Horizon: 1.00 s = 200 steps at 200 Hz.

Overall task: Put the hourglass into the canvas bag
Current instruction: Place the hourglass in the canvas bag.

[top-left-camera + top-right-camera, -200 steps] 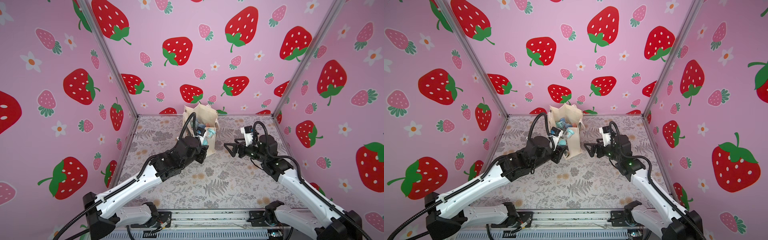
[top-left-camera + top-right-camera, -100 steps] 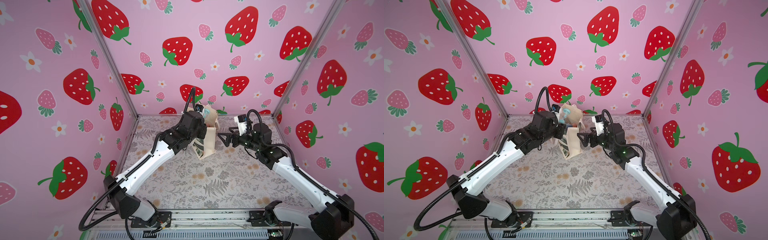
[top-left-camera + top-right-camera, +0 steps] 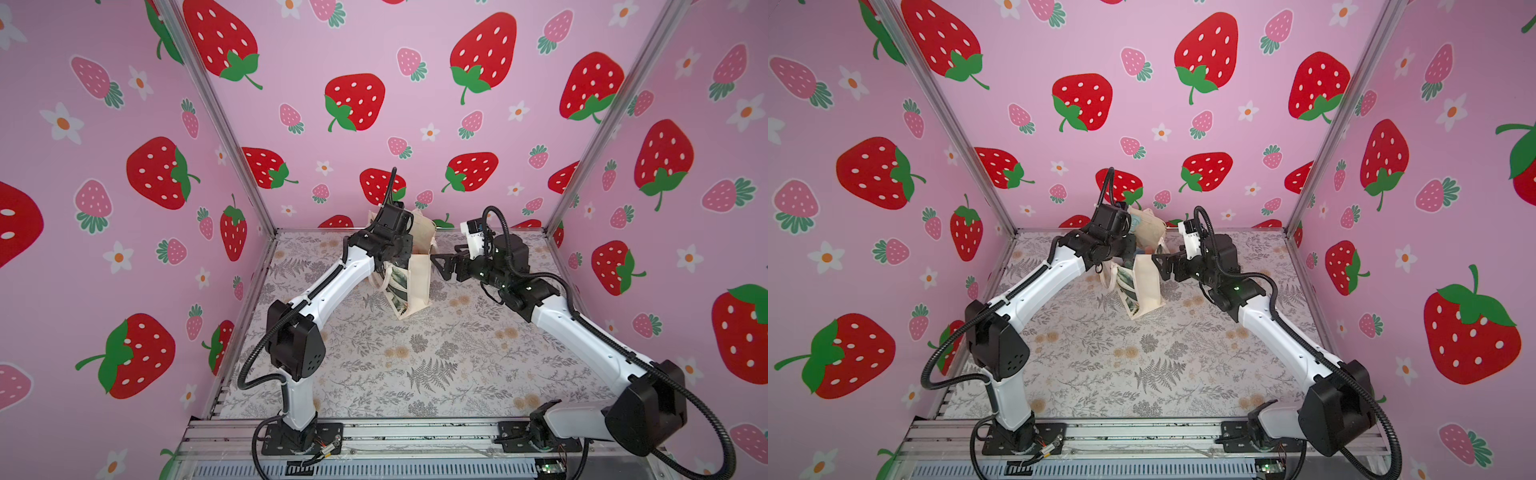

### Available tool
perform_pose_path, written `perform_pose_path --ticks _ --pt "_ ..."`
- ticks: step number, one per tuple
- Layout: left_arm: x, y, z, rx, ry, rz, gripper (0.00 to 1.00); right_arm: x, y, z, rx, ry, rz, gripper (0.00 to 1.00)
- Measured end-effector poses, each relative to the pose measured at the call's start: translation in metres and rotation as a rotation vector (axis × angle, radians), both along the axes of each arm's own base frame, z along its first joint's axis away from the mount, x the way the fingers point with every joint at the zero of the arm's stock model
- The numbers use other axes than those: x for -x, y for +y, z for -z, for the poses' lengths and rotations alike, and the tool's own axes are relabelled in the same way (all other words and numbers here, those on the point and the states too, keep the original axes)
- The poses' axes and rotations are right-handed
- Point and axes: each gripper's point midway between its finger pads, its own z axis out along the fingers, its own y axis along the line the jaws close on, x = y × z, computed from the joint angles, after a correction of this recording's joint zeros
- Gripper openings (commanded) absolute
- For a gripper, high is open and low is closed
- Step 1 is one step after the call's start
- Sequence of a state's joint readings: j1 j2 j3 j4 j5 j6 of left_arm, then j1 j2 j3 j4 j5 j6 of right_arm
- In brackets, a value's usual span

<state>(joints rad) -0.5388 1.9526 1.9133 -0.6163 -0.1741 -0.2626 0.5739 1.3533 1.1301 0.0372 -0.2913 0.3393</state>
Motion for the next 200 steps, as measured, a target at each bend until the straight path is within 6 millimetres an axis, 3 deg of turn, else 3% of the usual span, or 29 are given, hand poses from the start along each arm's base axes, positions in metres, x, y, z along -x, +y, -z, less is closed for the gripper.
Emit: perform_pose_path --ticks 36,85,200 --pt "-0.019 -0.001 0.039 -0.027 0.092 -0.005 0.31 -0.003 0.001 0.006 0.008 0.010 0.004 0.99" --pt "-0.017 0.000 0.077 -0.072 0.192 0.000 0.39 -0.007 0.003 0.012 0.016 0.022 0.005 0.99" --pt "-0.014 0.001 0.076 -0.077 0.201 0.001 0.60 -0.009 0.001 0.011 0.014 0.023 0.015 0.99"
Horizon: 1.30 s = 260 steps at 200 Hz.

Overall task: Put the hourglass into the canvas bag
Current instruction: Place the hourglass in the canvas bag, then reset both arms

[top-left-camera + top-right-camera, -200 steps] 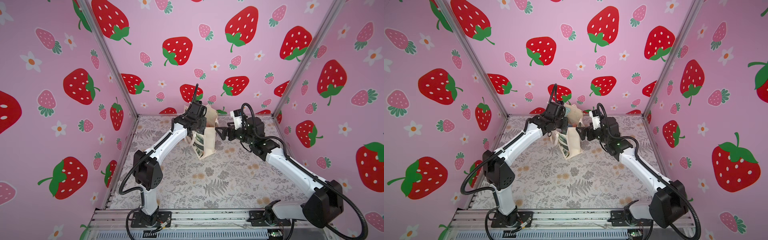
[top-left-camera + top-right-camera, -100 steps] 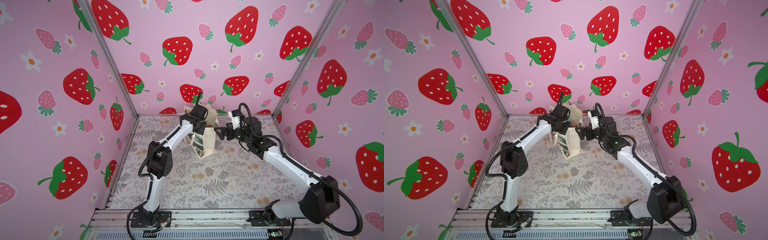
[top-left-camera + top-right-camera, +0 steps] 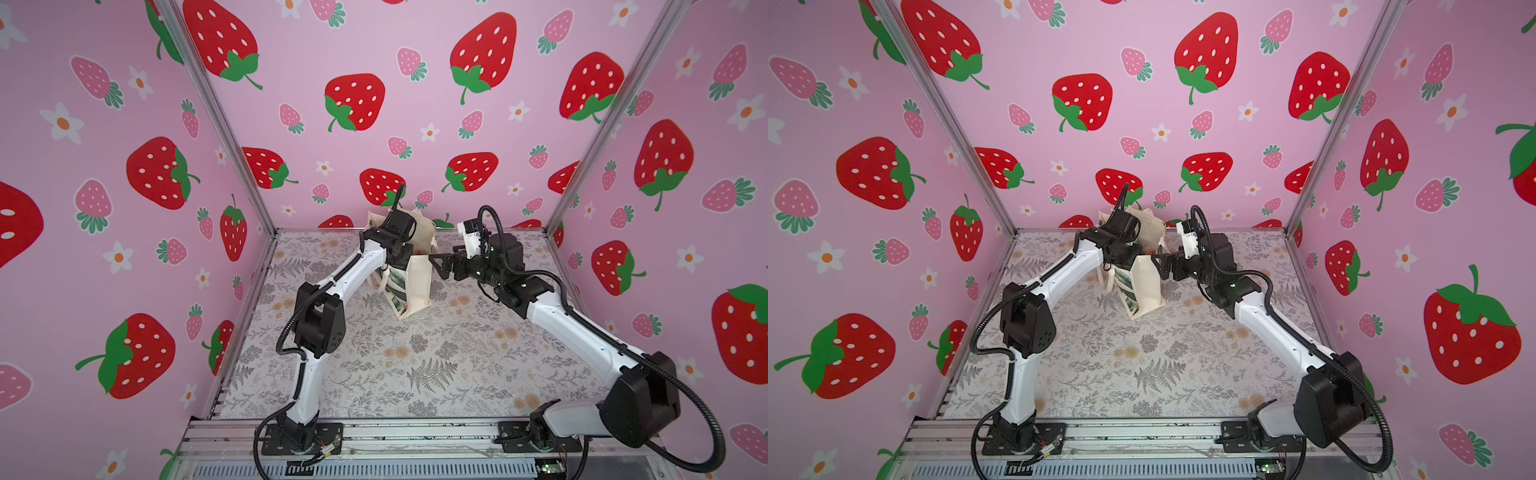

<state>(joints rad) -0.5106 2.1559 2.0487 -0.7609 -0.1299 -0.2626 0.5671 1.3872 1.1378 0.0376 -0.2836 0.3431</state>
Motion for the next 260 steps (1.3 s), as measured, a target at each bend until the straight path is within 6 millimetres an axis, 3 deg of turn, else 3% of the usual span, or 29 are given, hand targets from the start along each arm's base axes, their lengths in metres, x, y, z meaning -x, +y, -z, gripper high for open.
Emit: perform_pose_path --ticks 32,80,103,124,158,185,208,227,260 --pt "0.003 0.001 -0.024 0.022 -0.037 0.001 0.65 0.002 -0.002 -0.006 -0.006 -0.012 0.004 0.99" --pt "0.020 0.008 -0.108 0.109 -0.182 0.011 0.75 0.007 -0.011 -0.027 -0.026 -0.060 0.031 0.99" --pt "0.039 0.017 -0.154 0.166 -0.276 0.017 0.81 0.010 -0.019 -0.039 -0.035 -0.088 0.052 0.99" --pt "0.064 0.031 -0.183 0.210 -0.352 0.014 0.92 0.011 -0.030 -0.046 -0.024 -0.106 0.088 0.99" --pt "0.107 0.073 -0.199 0.231 -0.459 -0.058 0.99 0.007 -0.068 -0.046 0.038 -0.131 0.235 0.99" --pt "0.135 0.133 -0.182 0.173 -0.527 -0.219 0.99 -0.006 -0.123 -0.024 0.132 -0.131 0.461 0.99" --pt "0.149 0.190 -0.146 0.073 -0.535 -0.401 0.99 -0.019 -0.185 0.026 0.244 -0.069 0.689 0.99" --pt "0.151 0.233 -0.100 -0.022 -0.508 -0.531 0.99 -0.025 -0.229 0.082 0.377 0.013 0.841 0.99" --pt "0.157 0.285 0.009 -0.168 -0.389 -0.623 0.99 -0.016 -0.280 0.163 0.571 0.109 0.989 0.99"
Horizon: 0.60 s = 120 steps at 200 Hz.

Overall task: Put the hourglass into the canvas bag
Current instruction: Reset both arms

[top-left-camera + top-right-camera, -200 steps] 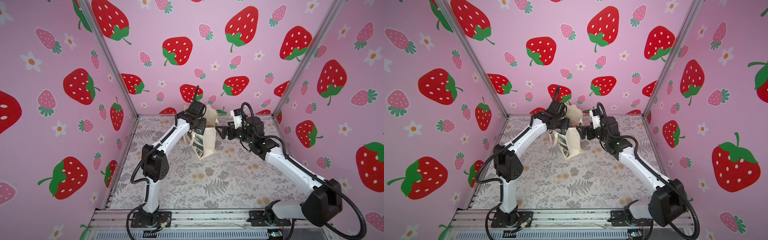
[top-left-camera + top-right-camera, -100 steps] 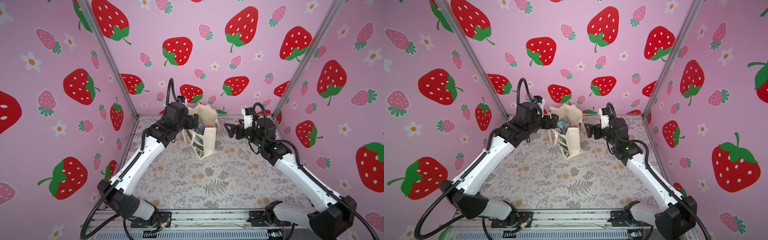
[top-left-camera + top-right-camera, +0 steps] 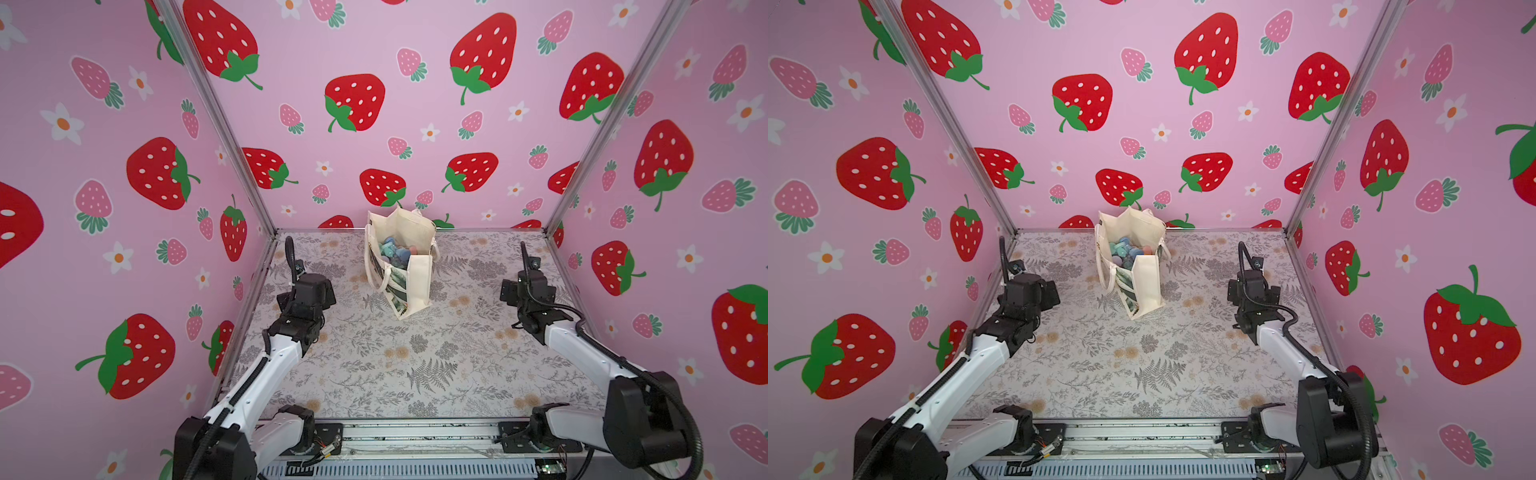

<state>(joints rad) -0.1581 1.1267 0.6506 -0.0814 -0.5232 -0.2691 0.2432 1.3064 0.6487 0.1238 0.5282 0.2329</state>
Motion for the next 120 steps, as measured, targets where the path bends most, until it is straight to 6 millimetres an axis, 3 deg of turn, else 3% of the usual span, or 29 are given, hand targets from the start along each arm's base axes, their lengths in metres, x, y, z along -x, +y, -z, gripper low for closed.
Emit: perform_pose_path --ticks 16,30,68,94,120 --pt "0.000 0.011 0.039 -0.007 0.045 0.003 0.99 0.002 -0.022 0.020 0.048 0.038 0.066 0.99" --pt "-0.005 0.014 0.061 -0.010 0.059 0.019 0.99 -0.001 -0.036 0.023 0.078 0.038 0.100 0.99" --pt "-0.037 0.007 0.066 -0.020 -0.032 0.090 0.99 -0.010 -0.052 0.024 0.076 -0.049 0.086 0.99" --pt "-0.047 0.004 0.075 -0.003 -0.075 0.138 0.99 -0.012 -0.058 0.049 0.014 -0.048 0.020 0.99" --pt "-0.044 -0.005 0.094 0.011 -0.066 0.204 0.99 -0.007 -0.040 0.075 -0.028 -0.058 -0.111 0.99"
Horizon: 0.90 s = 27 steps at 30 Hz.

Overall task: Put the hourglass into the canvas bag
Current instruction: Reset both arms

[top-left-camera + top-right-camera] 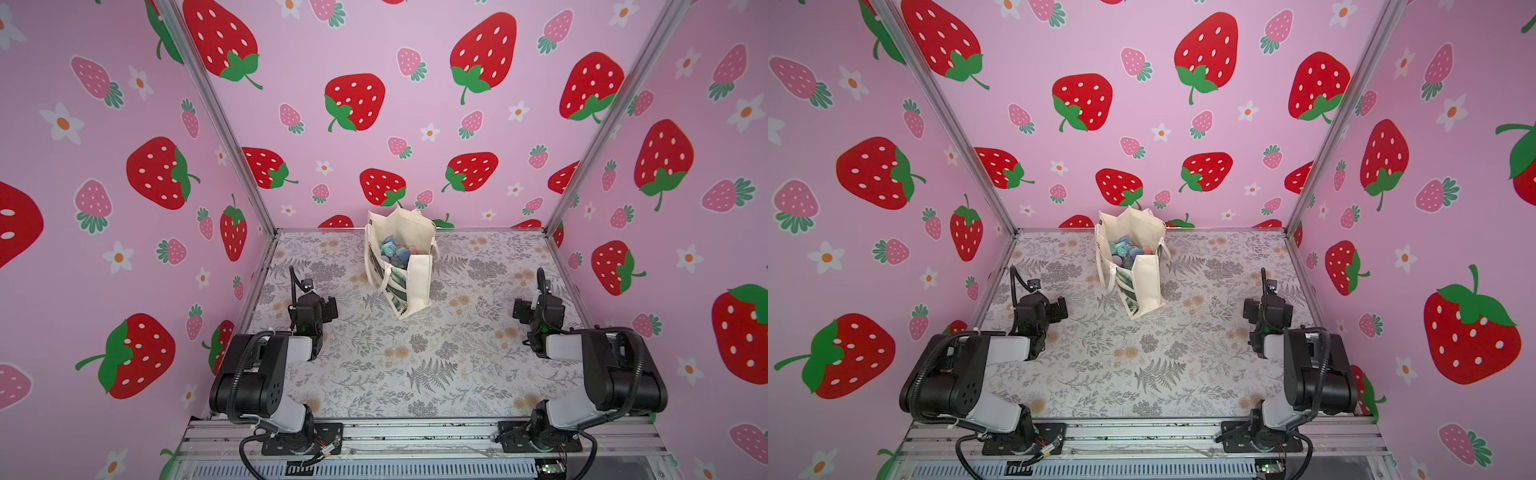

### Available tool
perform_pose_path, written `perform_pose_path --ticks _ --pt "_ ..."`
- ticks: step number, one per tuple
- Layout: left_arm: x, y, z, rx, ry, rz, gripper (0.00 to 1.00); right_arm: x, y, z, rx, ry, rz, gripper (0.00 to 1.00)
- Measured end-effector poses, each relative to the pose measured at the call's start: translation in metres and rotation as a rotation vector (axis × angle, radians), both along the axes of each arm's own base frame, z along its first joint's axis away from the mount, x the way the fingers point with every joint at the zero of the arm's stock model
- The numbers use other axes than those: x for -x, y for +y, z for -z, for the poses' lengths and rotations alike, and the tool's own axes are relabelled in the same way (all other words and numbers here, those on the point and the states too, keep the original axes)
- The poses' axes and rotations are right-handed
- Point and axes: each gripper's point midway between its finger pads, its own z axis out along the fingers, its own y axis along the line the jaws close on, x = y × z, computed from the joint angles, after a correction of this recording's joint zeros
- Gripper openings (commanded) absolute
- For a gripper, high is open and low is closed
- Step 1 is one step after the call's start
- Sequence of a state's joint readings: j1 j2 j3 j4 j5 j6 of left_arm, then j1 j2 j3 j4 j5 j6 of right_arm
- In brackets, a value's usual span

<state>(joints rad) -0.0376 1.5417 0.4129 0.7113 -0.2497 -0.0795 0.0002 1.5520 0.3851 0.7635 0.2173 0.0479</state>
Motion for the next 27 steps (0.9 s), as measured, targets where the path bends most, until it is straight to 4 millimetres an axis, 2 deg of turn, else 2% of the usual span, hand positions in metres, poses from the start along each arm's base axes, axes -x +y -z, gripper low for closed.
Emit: perform_pose_path --ticks 2,9,27 --pt "-0.001 -0.001 0.002 0.004 0.001 0.007 0.99 0.001 0.005 0.011 -0.004 0.036 -0.019 0.99" --pt "-0.004 0.001 -0.004 0.013 -0.027 0.009 0.99 -0.016 0.014 -0.011 0.019 -0.037 -0.046 0.99" --pt "-0.006 0.001 -0.007 0.013 -0.039 0.010 0.99 -0.016 0.013 -0.011 0.027 -0.036 -0.042 0.99"
